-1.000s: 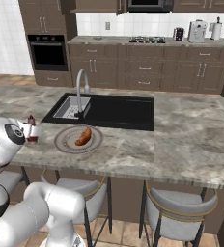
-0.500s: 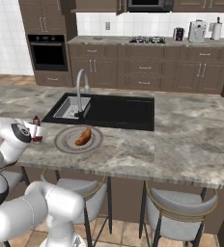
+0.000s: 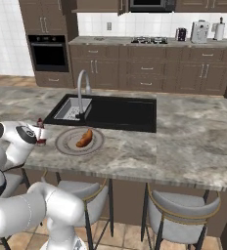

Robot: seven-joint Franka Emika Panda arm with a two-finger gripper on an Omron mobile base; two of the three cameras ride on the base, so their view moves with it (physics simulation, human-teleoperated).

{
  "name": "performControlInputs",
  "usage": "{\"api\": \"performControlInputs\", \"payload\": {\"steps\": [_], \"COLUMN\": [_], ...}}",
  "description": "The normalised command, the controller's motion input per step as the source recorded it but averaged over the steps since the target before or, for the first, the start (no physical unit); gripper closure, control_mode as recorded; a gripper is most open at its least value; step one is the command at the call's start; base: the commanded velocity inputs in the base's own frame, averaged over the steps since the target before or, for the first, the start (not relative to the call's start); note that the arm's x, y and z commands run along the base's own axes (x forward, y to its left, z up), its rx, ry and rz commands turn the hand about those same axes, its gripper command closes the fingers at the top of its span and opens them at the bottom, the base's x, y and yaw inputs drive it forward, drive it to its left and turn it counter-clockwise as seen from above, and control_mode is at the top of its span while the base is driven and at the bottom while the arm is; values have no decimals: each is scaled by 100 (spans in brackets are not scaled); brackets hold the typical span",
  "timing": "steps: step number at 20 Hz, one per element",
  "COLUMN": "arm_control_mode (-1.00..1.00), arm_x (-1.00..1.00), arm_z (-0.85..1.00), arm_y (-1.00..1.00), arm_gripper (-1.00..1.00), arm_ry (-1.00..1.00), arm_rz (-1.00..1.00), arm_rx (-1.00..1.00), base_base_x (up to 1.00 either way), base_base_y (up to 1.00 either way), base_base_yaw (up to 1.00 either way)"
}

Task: Move the hot dog bun to the plate on the dining table and place the condiment next to that plate. Then navigate to the fridge and take the sausage and place it on the plate as well.

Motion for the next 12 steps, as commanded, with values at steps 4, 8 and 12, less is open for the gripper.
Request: {"api": "performControlInputs", "payload": {"steps": [4, 8, 12], "arm_control_mode": [-100, -100, -100], "arm_x": [11, 8, 2], "arm_z": [-14, -10, -8], "arm_y": [0, 0, 1], "arm_gripper": [100, 100, 100], "arm_ry": [-5, -7, -9], "arm_rz": [0, 0, 0], "arm_rx": [0, 0, 0], "base_base_x": [0, 0, 0], "base_base_y": [0, 0, 0], "base_base_yaw": [0, 0, 0]}}
